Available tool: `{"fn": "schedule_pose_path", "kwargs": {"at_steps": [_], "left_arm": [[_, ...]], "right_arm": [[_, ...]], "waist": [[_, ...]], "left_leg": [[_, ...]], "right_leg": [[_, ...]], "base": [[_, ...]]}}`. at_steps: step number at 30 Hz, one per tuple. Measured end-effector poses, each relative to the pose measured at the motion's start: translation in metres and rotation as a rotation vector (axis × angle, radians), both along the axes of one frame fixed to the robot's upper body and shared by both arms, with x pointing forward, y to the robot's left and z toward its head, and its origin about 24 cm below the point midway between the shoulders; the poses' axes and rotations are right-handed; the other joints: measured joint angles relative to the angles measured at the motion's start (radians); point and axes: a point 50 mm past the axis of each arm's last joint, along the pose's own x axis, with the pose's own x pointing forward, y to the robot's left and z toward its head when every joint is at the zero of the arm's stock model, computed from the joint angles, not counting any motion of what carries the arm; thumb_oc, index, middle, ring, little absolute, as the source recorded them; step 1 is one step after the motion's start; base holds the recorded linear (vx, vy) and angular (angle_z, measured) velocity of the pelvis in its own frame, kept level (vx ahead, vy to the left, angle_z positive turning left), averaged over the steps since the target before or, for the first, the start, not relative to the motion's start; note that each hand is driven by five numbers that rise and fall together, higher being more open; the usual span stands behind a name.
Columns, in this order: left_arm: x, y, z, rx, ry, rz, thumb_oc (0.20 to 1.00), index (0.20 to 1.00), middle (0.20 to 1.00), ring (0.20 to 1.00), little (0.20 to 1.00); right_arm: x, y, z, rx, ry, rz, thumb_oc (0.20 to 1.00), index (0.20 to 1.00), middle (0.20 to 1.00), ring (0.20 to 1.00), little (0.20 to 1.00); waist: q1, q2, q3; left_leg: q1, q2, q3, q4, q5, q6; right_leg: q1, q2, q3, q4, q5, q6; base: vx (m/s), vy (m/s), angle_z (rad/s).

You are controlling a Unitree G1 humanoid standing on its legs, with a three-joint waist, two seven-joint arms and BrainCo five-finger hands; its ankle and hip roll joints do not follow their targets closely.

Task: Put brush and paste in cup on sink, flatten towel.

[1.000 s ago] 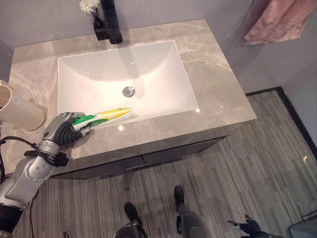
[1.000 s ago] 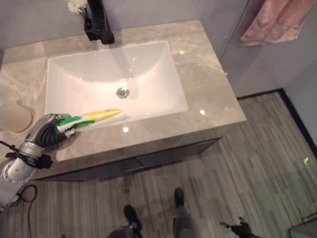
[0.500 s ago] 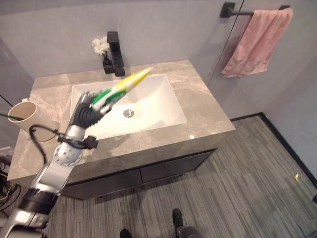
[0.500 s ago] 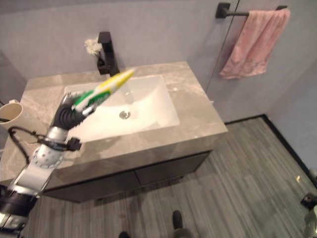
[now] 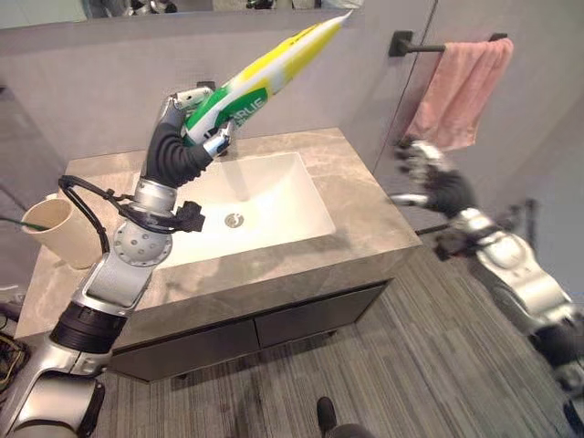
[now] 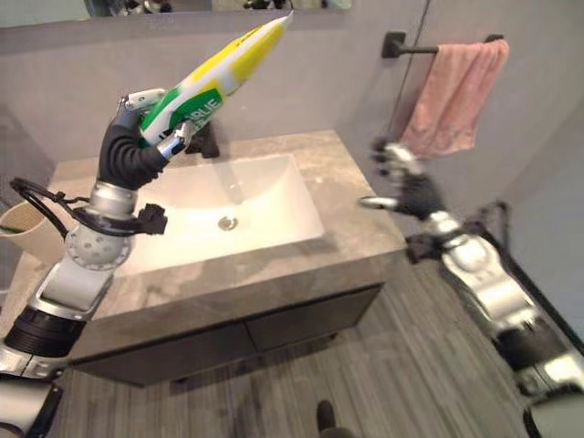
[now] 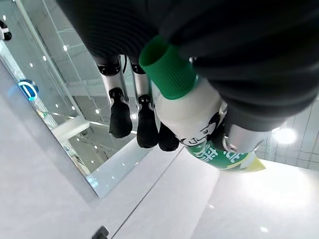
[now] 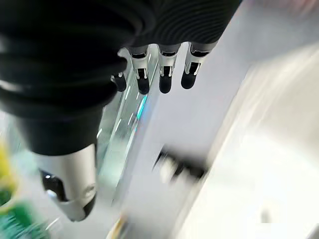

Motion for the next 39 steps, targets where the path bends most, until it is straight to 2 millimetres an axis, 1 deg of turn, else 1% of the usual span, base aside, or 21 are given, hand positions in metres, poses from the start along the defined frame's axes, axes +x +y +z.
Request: {"fn": "schedule_pose_path", "kwargs": {"at_steps": [2,3,4,5,7,8,11,15,17,21,22,30,36,37,38,39], "left_arm": [[0.0,-0.007,-0.004,-0.075,0.04,-0.074,0.2,0.2,0.2,0.2,0.2],[0.0,-0.01,-0.006,-0.102,0.054,-0.103,0.2,0.2,0.2,0.2,0.2],[0.0,-0.011,-0.006,-0.095,0.062,-0.119,0.2,0.2,0.2,0.2,0.2],[-0.001,-0.01,-0.001,-0.076,0.054,-0.129,0.2,0.2,0.2,0.2,0.2],[-0.001,-0.003,0.0,-0.089,0.072,-0.127,0.2,0.2,0.2,0.2,0.2],[-0.001,-0.002,-0.003,-0.106,0.09,-0.129,0.2,0.2,0.2,0.2,0.2],[-0.001,-0.003,-0.005,-0.103,0.1,-0.143,0.2,0.2,0.2,0.2,0.2],[-0.002,-0.004,-0.01,-0.086,0.122,-0.155,0.2,0.2,0.2,0.2,0.2],[-0.003,-0.003,-0.015,-0.081,0.141,-0.156,0.2,0.2,0.2,0.2,0.2],[-0.007,0.001,-0.035,-0.067,0.218,-0.154,0.2,0.2,0.2,0.2,0.2],[-0.007,0.001,-0.037,-0.064,0.225,-0.156,0.2,0.2,0.2,0.2,0.2],[-0.008,-0.001,-0.039,-0.04,0.239,-0.175,0.2,0.2,0.2,0.2,0.2],[-0.01,-0.001,-0.05,-0.051,0.276,-0.176,0.2,0.2,0.2,0.2,0.2],[-0.01,-0.002,-0.052,-0.058,0.283,-0.176,0.2,0.2,0.2,0.2,0.2],[-0.01,-0.003,-0.054,-0.066,0.288,-0.179,0.2,0.2,0.2,0.2,0.2],[-0.01,-0.003,-0.056,-0.067,0.293,-0.18,0.2,0.2,0.2,0.2,0.2]], "right_arm": [[0.001,0.046,0.0,0.246,0.067,0.177,1.0,1.0,1.0,1.0,1.0],[0.0,0.067,-0.002,0.317,0.102,0.252,1.0,1.0,1.0,1.0,1.0],[-0.002,0.091,-0.003,0.3,0.14,0.338,1.0,1.0,1.0,1.0,1.0],[-0.006,0.103,0.002,0.265,0.139,0.414,1.0,1.0,1.0,1.0,1.0],[-0.006,0.104,0.009,0.297,0.123,0.418,1.0,1.0,1.0,1.0,1.0],[-0.005,0.107,0.017,0.366,0.097,0.426,1.0,1.0,1.0,1.0,1.0],[-0.006,0.113,0.026,0.413,0.075,0.449,1.0,1.0,1.0,1.0,1.0],[-0.01,0.123,0.028,0.473,0.08,0.49,1.0,1.0,1.0,1.0,1.0],[-0.01,0.124,0.028,0.475,0.078,0.494,1.0,1.0,1.0,1.0,1.0],[-0.01,0.123,0.028,0.476,0.078,0.492,1.0,1.0,1.0,1.0,1.0],[-0.009,0.123,0.027,0.475,0.08,0.488,1.0,1.0,1.0,1.0,1.0],[-0.01,0.126,0.027,0.488,0.086,0.491,1.0,1.0,1.0,1.0,1.0],[-0.011,0.131,0.024,0.515,0.105,0.495,1.0,1.0,1.0,1.0,1.0],[-0.011,0.132,0.023,0.522,0.111,0.492,0.956,0.956,0.956,0.956,0.956],[-0.011,0.132,0.022,0.525,0.114,0.491,0.862,0.862,0.862,0.862,0.862],[-0.011,0.132,0.022,0.525,0.115,0.489,0.818,0.818,0.818,0.818,0.818]], "waist": [[0.027,0.001,-0.001],[0.039,0.001,0.0],[0.053,0.002,0.0],[0.068,-0.001,-0.002],[0.105,-0.005,-0.004],[0.108,-0.005,-0.004],[0.114,-0.005,-0.004],[0.118,0.002,0.001],[0.118,0.006,0.003],[0.119,0.007,0.004],[0.121,0.007,0.004],[0.121,0.007,0.004],[0.117,0.008,0.005],[0.117,0.008,0.005],[0.118,0.008,0.005],[0.118,0.008,0.005]], "left_leg": [[-0.004,0.001,-0.021,0.0,0.002,-0.002],[-0.006,0.002,-0.025,0.001,0.002,-0.003],[-0.013,0.002,-0.03,0.003,0.003,-0.003],[-0.034,0.0,-0.058,0.005,0.011,0.0],[-0.036,-0.004,-0.077,0.005,0.013,0.002],[-0.035,-0.008,-0.087,0.005,0.012,0.002],[-0.038,-0.011,-0.105,0.005,0.012,0.003],[-0.037,-0.009,-0.115,0.004,0.012,0.003],[-0.037,-0.009,-0.122,0.004,0.012,0.003],[-0.036,-0.008,-0.13,0.004,0.012,0.003],[-0.036,-0.008,-0.13,0.004,0.012,0.003],[-0.033,-0.008,-0.126,0.005,0.011,0.003],[-0.026,-0.008,-0.114,0.004,0.011,0.003],[-0.025,-0.008,-0.112,0.004,0.011,0.003],[-0.024,-0.007,-0.11,0.004,0.011,0.003],[-0.023,-0.007,-0.108,0.004,0.011,0.003]], "right_leg": [[0.008,-0.001,-0.017,0.0,-0.007,-0.001],[0.01,-0.001,-0.021,0.0,-0.01,-0.004],[0.007,-0.002,-0.029,0.0,-0.01,-0.004],[0.003,-0.003,-0.05,0.0,-0.011,-0.004],[0.012,-0.009,-0.069,0.0,-0.016,-0.004],[0.024,-0.014,-0.086,0.0,-0.024,-0.003],[0.03,-0.017,-0.1,0.0,-0.027,0.0],[0.038,-0.017,-0.111,0.0,-0.033,0.003],[0.04,-0.017,-0.118,0.0,-0.035,0.002],[0.047,-0.016,-0.123,0.0,-0.039,0.0],[0.047,-0.016,-0.122,0.0,-0.039,0.0],[0.047,-0.015,-0.12,0.0,-0.04,0.0],[0.049,-0.015,-0.115,0.0,-0.039,0.0],[0.049,-0.015,-0.115,0.0,-0.039,0.0],[0.049,-0.015,-0.113,0.0,-0.039,0.0],[0.048,-0.015,-0.112,0.0,-0.039,0.0]], "base": [[0.01,-0.027,0.25],[0.0,-0.018,0.21],[0.0,-0.013,0.45],[0.02,-0.013,0.46],[0.05,-0.015,0.39],[0.04,-0.01,0.3],[0.03,-0.015,0.2],[0.02,-0.016,0.05],[0.02,-0.01,0.07],[0.02,-0.009,0.07],[0.0,0.0,0.0],[0.0,0.0,0.0],[-0.01,0.002,-0.04],[-0.01,-0.006,-0.06],[-0.01,-0.006,-0.06],[-0.01,-0.011,-0.05]]}}
